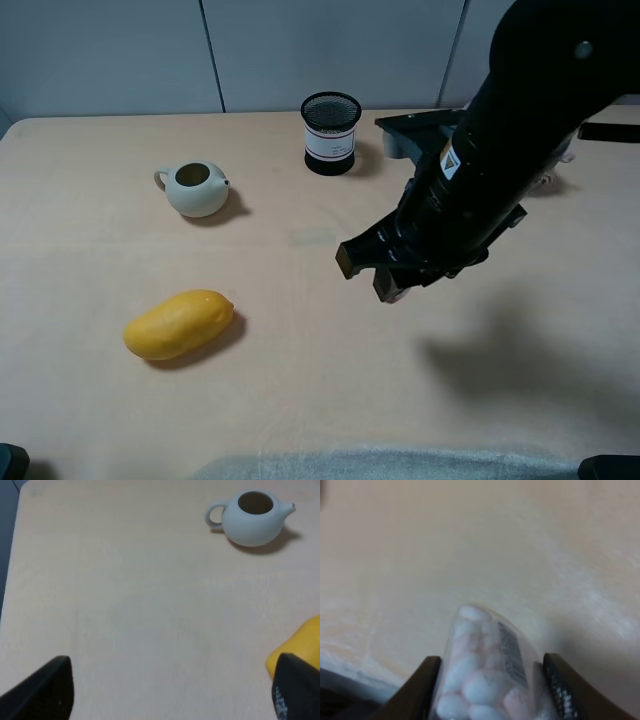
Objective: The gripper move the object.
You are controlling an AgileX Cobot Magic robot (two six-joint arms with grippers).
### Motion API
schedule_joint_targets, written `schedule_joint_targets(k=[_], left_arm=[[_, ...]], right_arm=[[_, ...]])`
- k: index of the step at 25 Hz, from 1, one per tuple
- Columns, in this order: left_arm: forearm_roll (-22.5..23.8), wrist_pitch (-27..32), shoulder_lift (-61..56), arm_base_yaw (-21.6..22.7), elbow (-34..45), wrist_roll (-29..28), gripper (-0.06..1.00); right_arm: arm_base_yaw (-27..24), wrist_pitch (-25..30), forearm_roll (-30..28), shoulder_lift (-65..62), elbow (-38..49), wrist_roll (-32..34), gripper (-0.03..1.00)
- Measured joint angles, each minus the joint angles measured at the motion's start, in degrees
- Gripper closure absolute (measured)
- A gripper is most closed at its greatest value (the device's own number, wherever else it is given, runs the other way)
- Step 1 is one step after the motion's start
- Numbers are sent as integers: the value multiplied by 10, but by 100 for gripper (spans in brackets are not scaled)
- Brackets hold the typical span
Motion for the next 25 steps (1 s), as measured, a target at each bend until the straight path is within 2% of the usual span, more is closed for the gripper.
schedule_joint_targets(k=[10, 25], left_arm=[[0, 0, 0, 0, 0, 0, 15], [0, 0, 0, 0, 0, 0, 15]], right_arm=[[52, 3, -10, 78, -71, 2, 65], [97, -64, -4, 172, -110, -7, 65]])
